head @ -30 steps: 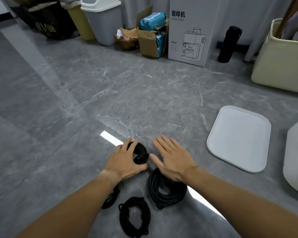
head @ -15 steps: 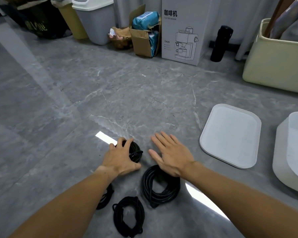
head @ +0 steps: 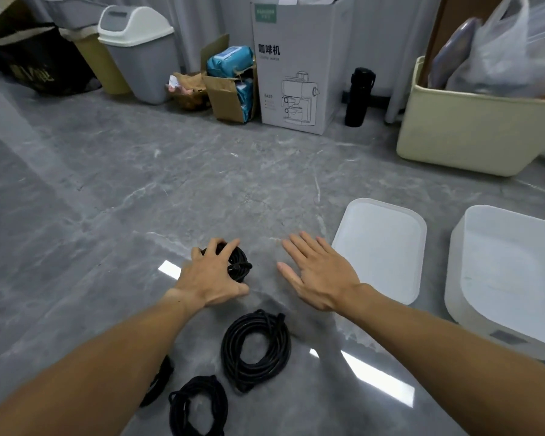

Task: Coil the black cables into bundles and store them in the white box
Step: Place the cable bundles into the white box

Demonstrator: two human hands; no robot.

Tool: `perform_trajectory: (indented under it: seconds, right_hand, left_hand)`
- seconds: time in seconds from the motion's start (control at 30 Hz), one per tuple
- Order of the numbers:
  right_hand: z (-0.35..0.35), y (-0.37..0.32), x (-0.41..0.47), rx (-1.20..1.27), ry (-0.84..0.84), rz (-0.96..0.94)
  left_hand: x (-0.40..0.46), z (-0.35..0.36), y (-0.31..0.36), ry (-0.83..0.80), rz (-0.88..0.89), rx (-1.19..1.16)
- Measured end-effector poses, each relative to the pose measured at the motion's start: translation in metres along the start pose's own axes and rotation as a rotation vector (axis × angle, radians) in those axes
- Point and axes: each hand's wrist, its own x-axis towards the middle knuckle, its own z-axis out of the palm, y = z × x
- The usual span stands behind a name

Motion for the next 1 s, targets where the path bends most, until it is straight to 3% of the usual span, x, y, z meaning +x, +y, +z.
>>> perform_trajectory:
  seconds: [0.7,1.0]
  right_hand:
    - [-0.075,0.186,-0.106,-0.200,0.160,0.325]
    - [-0.073,0.261,-0.174,-0.094,0.147,0.585]
  left_hand:
    - [0.048,-0.007,0.243,0.054,0.383,-0.006]
    - [0.045,0.001,0.337,0.076,0.500,0.016]
